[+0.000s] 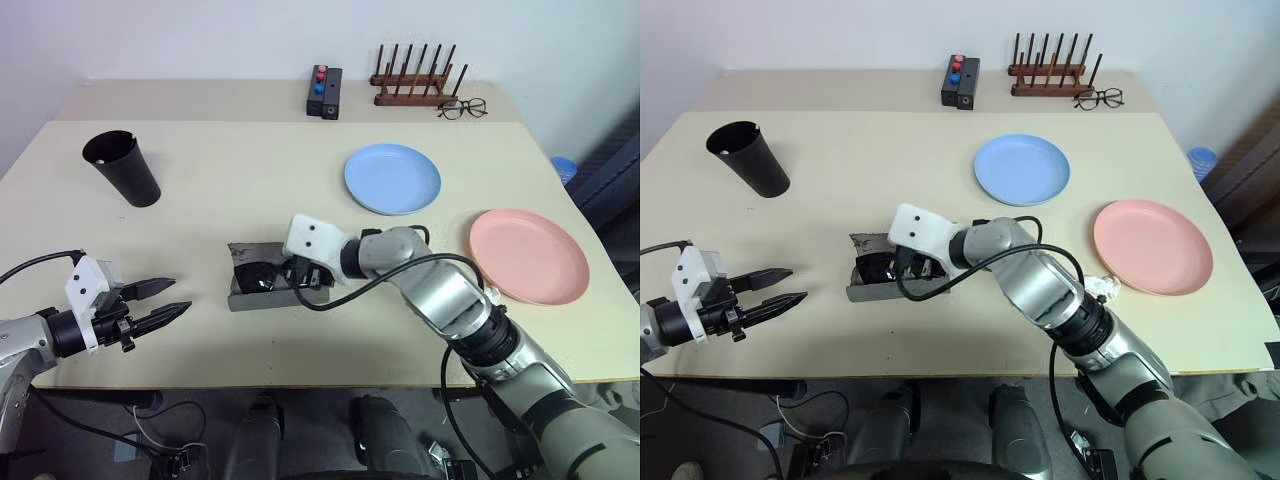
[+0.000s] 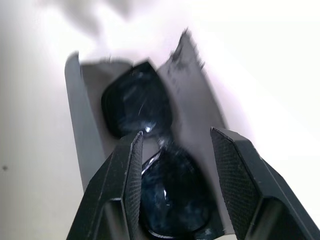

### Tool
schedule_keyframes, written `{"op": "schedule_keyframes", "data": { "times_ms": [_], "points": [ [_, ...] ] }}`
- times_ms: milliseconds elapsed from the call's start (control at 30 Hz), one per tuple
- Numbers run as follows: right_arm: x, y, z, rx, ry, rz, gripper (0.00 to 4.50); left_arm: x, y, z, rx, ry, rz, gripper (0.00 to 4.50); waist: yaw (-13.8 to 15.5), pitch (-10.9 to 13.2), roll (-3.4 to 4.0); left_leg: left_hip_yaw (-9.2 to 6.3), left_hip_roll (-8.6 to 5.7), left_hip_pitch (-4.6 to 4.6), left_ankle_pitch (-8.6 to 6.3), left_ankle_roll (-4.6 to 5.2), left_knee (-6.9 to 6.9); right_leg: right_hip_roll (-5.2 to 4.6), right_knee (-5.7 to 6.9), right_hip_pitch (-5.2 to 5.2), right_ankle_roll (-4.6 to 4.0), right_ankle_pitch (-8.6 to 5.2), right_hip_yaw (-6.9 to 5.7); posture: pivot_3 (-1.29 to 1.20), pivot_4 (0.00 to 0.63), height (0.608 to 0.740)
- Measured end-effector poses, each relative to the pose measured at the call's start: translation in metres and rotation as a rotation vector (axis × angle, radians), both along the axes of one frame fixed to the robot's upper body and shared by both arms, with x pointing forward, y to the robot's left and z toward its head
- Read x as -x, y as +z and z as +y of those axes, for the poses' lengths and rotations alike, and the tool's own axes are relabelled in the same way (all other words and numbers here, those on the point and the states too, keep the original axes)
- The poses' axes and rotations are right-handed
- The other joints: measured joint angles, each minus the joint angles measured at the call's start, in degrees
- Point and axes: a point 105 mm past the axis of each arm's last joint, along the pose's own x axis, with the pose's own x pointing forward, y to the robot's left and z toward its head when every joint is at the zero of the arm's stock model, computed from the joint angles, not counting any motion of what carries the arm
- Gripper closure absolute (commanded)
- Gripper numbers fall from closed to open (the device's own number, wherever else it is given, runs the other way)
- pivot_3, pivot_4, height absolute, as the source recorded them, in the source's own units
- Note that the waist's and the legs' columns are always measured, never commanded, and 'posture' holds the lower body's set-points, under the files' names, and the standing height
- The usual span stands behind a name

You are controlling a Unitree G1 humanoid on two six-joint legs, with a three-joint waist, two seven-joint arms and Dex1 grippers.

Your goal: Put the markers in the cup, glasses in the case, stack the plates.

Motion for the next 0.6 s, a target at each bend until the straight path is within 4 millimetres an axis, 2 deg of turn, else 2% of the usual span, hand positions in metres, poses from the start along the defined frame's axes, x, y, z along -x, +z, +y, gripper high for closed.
{"op": "schedule_keyframes", "data": {
  "times_ms": [33, 100, 167, 233, 333, 467, 600],
  "points": [
    [-0.001, 0.004, -0.002, -0.017, -0.004, -0.002, 2.37, -0.001, 0.0, 0.0, 0.003, 0.005, -0.004, 1.95, 0.0, 0.0, 0.0, 0.0, 0.0, 0.0, 0.0, 0.0, 0.0, 0.0, 0.0, 0.0, 0.0, 0.0, 0.0, 0.0, 0.15, 0.74],
    [-0.004, 0.011, -0.006, -0.052, -0.018, -0.001, 2.89, -0.007, 0.004, 0.0, 0.026, 0.021, -0.027, 2.5, 0.2, 0.0, 0.0, 0.0, 0.0, 0.0, 0.0, 0.0, 0.0, 0.0, 0.0, 0.01, 0.0, 0.0, -0.01, 0.0, 0.15, 0.74],
    [-0.006, 0.015, -0.011, -0.068, -0.028, -0.007, 3.72, -0.016, 0.01, -0.001, 0.072, 0.041, -0.026, 3.34, 0.2, 0.0, 0.0, 0.0, -0.01, 0.0, 0.0, 0.0, 0.01, 0.0, 0.0, 0.03, 0.0, 0.0, 0.0, 0.0, 0.15, 0.74],
    [-0.007, 0.019, -0.018, -0.07, -0.029, -0.037, 3.74, -0.026, 0.017, -0.004, 0.119, 0.049, -0.02, 4.39, 0.2, 0.0, -0.01, 0.0, -0.01, 0.0, 0.0, 0.0, 0.01, 0.0, -0.02, 0.04, 0.01, 0.0, -0.01, 0.0, 0.15, 0.74],
    [-0.004, 0.019, -0.03, -0.069, -0.013, -0.063, 3.74, -0.046, 0.026, -0.015, 0.168, 0.035, -0.04, 4.45, 0.3, 0.0, -0.01, 0.0, -0.01, 0.0, 0.0, 0.01, 0.0, 0.01, -0.01, 0.05, 0.05, 0.0, -0.01, 0.0, 0.15, 0.74],
    [0.004, 0.011, -0.04, -0.061, 0.021, -0.07, 3.74, -0.074, 0.039, -0.044, 0.19, -0.019, -0.086, 4.45, 0.2, 0.0, -0.02, 0.0, -0.01, 0.01, 0.01, 0.01, 0.03, 0.04, 0.02, 0.08, 0.18, 0.07, -0.01, 0.0, 0.15, 0.74],
    [0.012, 0.005, -0.051, -0.08, 0.034, -0.072, 3.74, -0.107, 0.045, -0.075, 0.174, -0.062, -0.058, 4.45, 0.2, 0.0, -0.04, 0.0, -0.02, 0.0, 0.02, 0.01, 0.09, 0.06, 0.03, 0.12, 0.3, 0.11, -0.01, 0.0, 0.15, 0.74]
  ]
}}
